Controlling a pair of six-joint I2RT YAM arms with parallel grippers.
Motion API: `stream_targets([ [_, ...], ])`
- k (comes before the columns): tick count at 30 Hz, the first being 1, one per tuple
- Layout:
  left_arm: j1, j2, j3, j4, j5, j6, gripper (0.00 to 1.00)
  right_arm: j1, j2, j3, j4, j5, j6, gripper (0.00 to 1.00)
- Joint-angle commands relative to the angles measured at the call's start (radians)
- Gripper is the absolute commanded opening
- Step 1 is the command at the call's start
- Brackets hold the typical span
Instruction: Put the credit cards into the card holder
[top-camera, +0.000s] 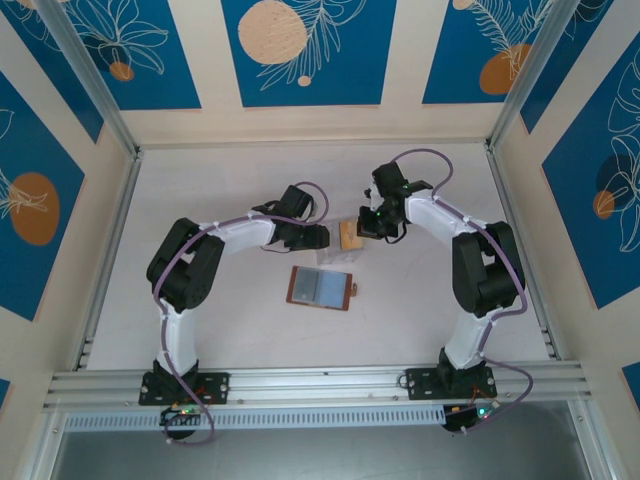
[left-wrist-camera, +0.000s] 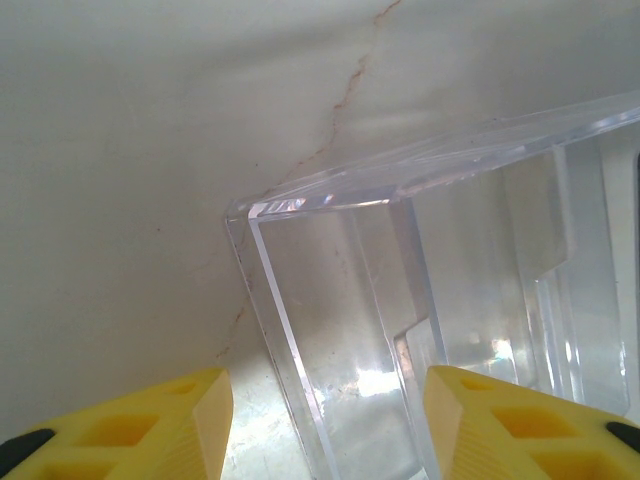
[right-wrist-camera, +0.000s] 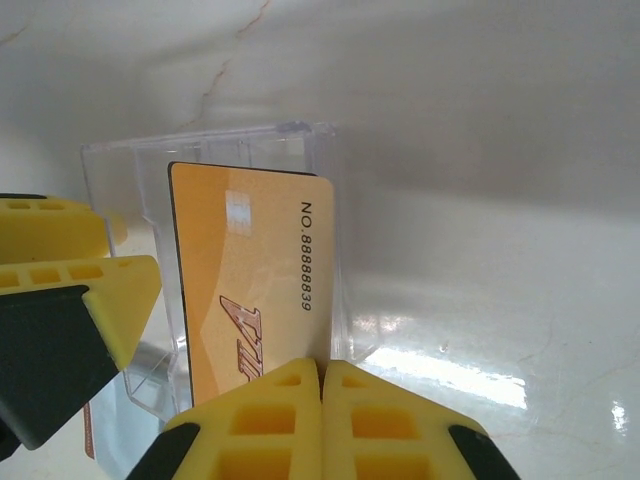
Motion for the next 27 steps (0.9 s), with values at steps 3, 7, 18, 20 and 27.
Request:
stream_targets([
  [3,0.020,0.031,0.005,-0.084,0.001,-0.007,0.53,0.024,-0.033,0.015,-0.090,0.067,-0.016,0.00],
  [7,0.019,0.029,0.005,-0.085,0.001,-0.007,0.53,0.039,-0.043,0.027,-0.099,0.064,-0.020,0.00],
  [18,0.019,0.021,0.001,-0.086,0.000,-0.006,0.53,0.084,-0.052,0.104,-0.128,-0.014,-0.031,0.00],
  [20,0.019,0.019,0.001,-0.088,-0.002,-0.005,0.53,0.085,-0.054,0.109,-0.125,-0.038,-0.031,0.00],
  [27,0.020,0.001,0.003,-0.089,0.020,-0.007,0.53,0.070,-0.025,0.102,-0.102,-0.103,-0.024,0.00],
])
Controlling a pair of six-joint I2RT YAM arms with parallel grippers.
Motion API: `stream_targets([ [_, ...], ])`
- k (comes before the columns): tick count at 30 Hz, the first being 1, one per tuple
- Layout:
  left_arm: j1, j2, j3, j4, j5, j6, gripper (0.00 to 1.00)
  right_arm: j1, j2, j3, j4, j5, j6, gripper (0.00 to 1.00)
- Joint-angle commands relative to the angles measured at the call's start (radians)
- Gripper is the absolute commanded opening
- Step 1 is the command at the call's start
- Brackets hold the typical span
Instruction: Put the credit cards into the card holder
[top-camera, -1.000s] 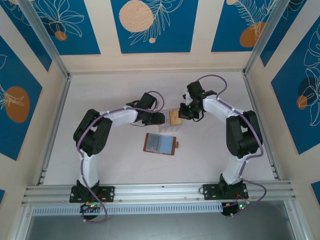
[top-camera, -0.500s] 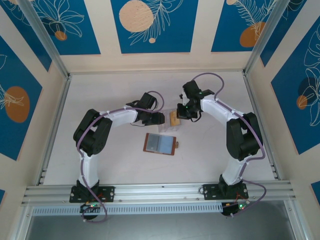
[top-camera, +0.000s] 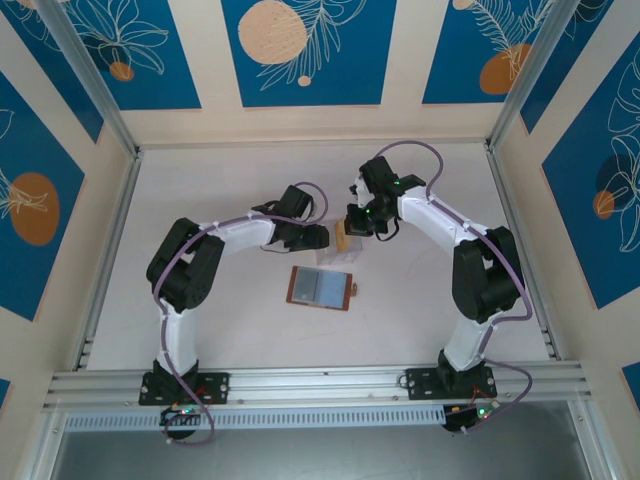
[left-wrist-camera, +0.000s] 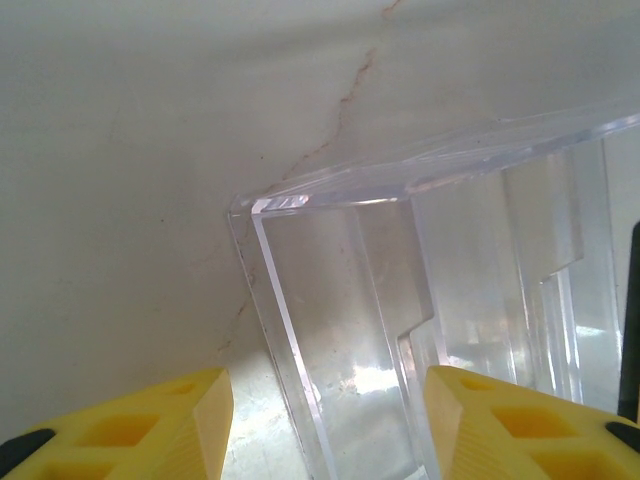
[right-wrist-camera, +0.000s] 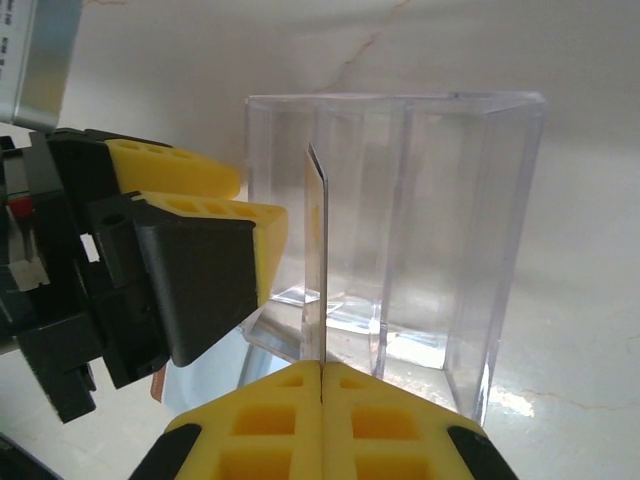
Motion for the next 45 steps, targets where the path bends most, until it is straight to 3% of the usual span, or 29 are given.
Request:
stream_targets([
  [1,0.019,-0.008,0.001,-0.083,0.019,0.007,0.53,-0.011,0.009,0.013,-0.014,-0.063,-0.004,0.00],
  [17,0.038,-0.110,0.038,-0.069,0.143,-0.019,0.52,-0.027,0.064,-0.003,-0.003,-0.056,-0.007,0.00],
  [31,0.002,-0.071,0.122,0.000,0.278,-0.067,0.19,-0.043,0.046,-0.009,-0.008,-0.059,-0.004,0.00],
  [38,-0.014,-0.015,0.154,0.011,0.299,-0.081,0.11,-0.047,0.044,-0.008,-0.009,-0.058,0.000,0.00],
  [45,-0.031,0.048,0.155,0.052,0.331,-0.110,0.09,-0.052,0.041,-0.006,-0.008,-0.067,0.002,0.00],
])
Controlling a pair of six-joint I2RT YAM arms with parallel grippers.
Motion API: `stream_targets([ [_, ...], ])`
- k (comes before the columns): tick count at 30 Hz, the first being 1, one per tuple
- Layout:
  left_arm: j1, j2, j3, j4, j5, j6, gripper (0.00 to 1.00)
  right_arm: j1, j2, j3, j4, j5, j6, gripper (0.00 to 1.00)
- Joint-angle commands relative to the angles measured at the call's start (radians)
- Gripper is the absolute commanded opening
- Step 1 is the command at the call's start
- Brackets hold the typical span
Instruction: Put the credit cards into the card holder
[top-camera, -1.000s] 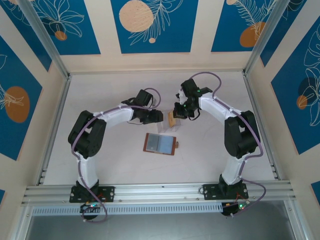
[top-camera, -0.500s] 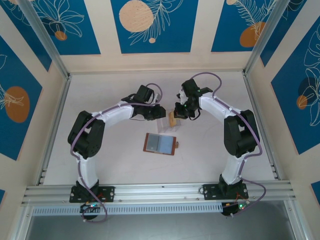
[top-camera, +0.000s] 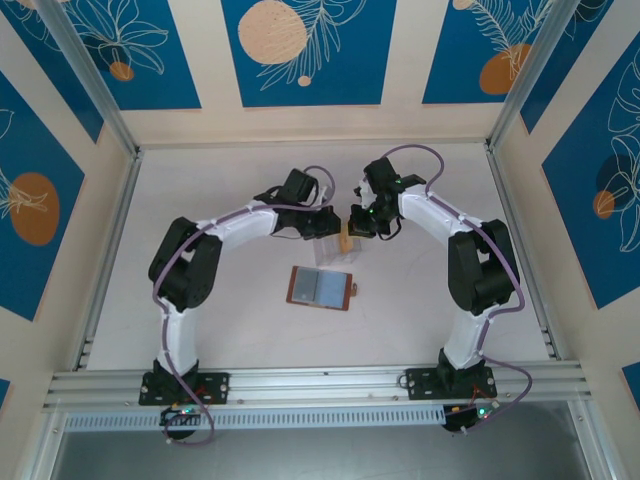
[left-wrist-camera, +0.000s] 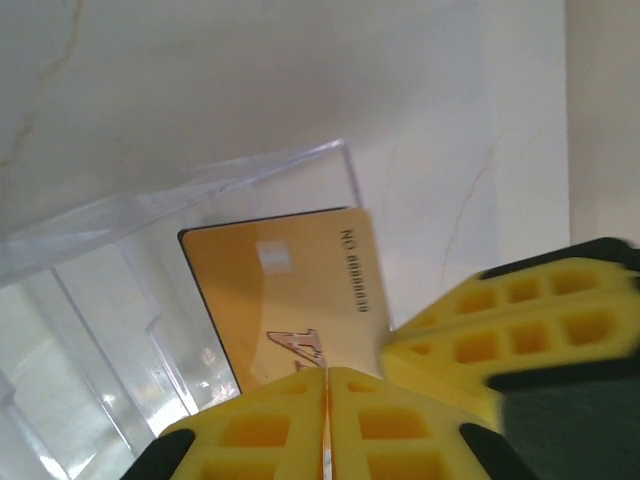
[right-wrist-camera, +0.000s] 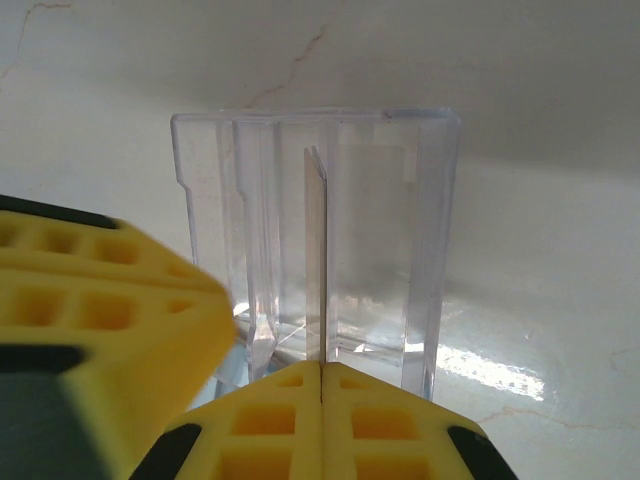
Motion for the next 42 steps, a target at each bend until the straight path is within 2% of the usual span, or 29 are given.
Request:
stream_targets([
  [1,-0.014,0.036,0.014,0.035,0.050,-0.025,0.09,-0.009,-0.017,-0.005,-0.016,-0.036,0.002,0.00],
  [11,-0.023,0.098,0.008,0.073,0.051,-0.044,0.08,-0.026,-0.013,-0.026,0.017,-0.109,0.021,0.00],
  [17,-0.038,0.123,0.018,0.080,0.043,-0.045,0.08,-0.040,-0.013,-0.043,0.046,-0.167,0.036,0.05],
  [24,-0.038,0.128,-0.026,0.198,0.087,-0.107,0.10,-0.046,-0.012,-0.060,0.070,-0.209,0.051,0.16],
  [33,-0.037,0.137,-0.059,0.360,0.147,-0.195,0.12,-0.061,-0.020,-0.074,0.078,-0.215,0.062,0.22],
  [42,-0.033,0.146,-0.095,0.496,0.190,-0.276,0.12,-0.060,-0.042,-0.057,0.036,-0.124,0.056,0.23],
])
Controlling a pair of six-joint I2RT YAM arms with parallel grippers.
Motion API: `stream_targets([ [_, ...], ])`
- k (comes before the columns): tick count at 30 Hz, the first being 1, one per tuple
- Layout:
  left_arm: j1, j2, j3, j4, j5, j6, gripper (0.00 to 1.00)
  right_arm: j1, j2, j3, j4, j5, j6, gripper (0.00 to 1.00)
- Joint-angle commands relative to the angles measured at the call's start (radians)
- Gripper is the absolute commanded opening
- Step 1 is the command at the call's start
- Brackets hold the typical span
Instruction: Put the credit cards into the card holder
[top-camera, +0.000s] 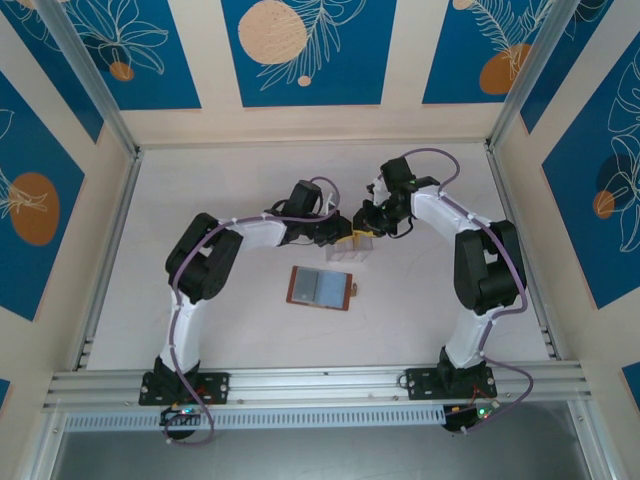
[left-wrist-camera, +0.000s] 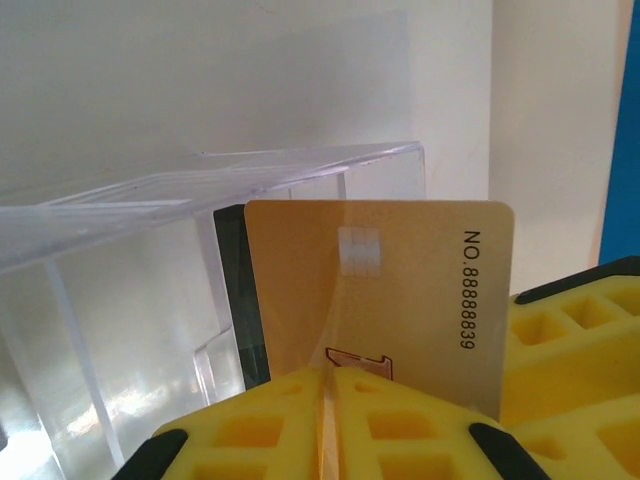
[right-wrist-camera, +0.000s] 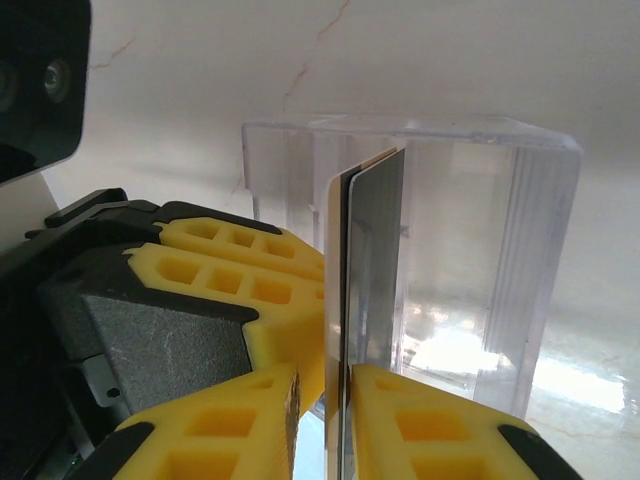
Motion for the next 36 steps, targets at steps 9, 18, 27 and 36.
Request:
stream_targets([
  [9,-0.019,0.042,-0.007,0.092,0.053,-0.038,0.12,0.044,-0.036,0.033,-0.097,0.137,-0.014,0.22],
  [18,-0.018,0.056,-0.001,0.098,0.054,-0.041,0.12,0.064,-0.025,0.057,-0.131,0.219,-0.023,0.17],
  [27,-0.020,0.044,0.025,-0.045,-0.006,0.046,0.11,0.062,-0.033,0.054,-0.136,0.259,-0.020,0.17],
  [36,-0.030,0.028,0.063,-0.223,-0.101,0.170,0.12,0.048,0.005,0.062,-0.120,0.259,-0.011,0.18],
])
